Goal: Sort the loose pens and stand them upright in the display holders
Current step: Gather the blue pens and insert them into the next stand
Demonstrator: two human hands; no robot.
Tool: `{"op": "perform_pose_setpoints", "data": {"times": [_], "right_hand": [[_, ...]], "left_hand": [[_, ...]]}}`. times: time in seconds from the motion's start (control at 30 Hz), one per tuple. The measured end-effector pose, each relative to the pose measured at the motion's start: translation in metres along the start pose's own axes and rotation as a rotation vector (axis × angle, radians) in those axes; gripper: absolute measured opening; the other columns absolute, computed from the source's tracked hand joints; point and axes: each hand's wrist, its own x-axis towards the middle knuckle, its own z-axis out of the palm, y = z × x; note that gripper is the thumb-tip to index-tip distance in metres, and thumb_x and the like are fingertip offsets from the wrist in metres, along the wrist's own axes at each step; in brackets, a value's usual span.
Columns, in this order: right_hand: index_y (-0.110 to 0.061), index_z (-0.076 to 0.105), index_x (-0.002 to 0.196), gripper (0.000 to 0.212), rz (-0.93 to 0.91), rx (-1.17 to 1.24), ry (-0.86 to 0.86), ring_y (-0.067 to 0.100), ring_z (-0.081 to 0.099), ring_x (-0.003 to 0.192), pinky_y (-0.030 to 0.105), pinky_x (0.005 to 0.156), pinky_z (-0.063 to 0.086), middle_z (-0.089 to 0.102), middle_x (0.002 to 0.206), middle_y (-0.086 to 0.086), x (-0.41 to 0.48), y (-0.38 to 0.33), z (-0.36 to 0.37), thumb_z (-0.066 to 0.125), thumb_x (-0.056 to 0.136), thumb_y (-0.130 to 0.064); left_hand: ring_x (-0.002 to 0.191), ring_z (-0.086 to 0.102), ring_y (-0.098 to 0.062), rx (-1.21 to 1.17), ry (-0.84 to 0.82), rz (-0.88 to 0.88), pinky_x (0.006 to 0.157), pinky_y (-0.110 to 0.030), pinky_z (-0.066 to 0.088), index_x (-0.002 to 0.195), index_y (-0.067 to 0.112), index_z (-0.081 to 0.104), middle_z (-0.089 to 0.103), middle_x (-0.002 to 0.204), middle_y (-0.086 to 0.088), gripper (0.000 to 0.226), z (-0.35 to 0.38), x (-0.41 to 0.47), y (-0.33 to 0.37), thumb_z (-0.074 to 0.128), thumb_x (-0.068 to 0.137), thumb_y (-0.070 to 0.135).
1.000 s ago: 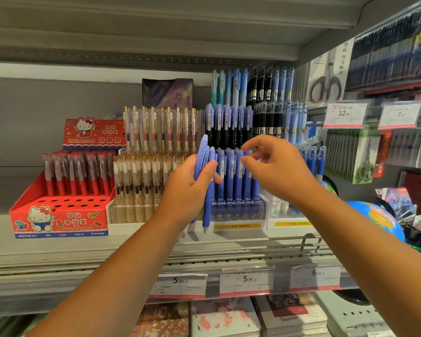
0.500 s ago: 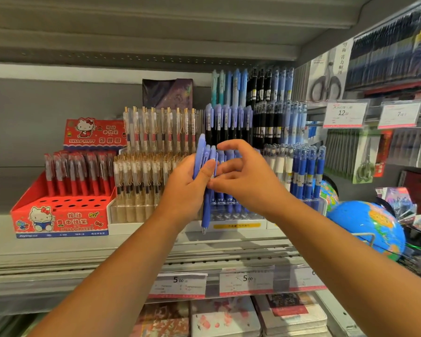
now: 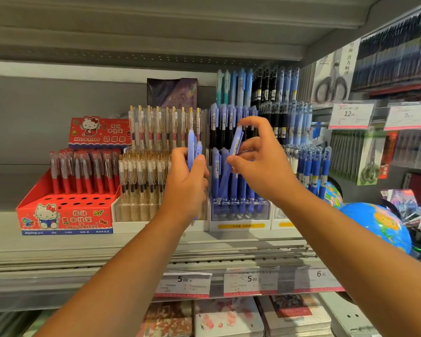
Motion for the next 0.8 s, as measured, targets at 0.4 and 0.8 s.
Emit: {"op": "perform_pose_setpoints", "data": {"times": [0.4,0.8], "right_hand": [[-0.035,0.041,0.131,0.06,-0.059,-0.159,-0.006,0.003,0.061,0.076,0.019,0.066,0.055,0.058,0.087,-0.005,0.003,0.016,0.017,0.074,0.087,-0.013],[-0.037,0.042,0.126,0.058,-0.092,-0.235,-0.15,0.019,0.059,0.066,0.036,0.061,0.052,0.06,0.076,0.008,-0.01,0.024,0.03,0.064,0.087,0.001]], "left_hand": [[0.057,0.061,-0.016,0.125,0.018,0.079,0.05,-0.026,0.052,0.11,0.023,0.056,0.07,0.079,-0.001,0.013,-0.003,0.002,-0.005,0.044,0.105,0.021],[0.058,0.066,-0.022,0.083,0.038,0.078,0.048,-0.028,0.054,0.11,0.018,0.056,0.068,0.079,-0.007,0.012,-0.003,0.003,-0.006,0.046,0.105,0.022]]}}
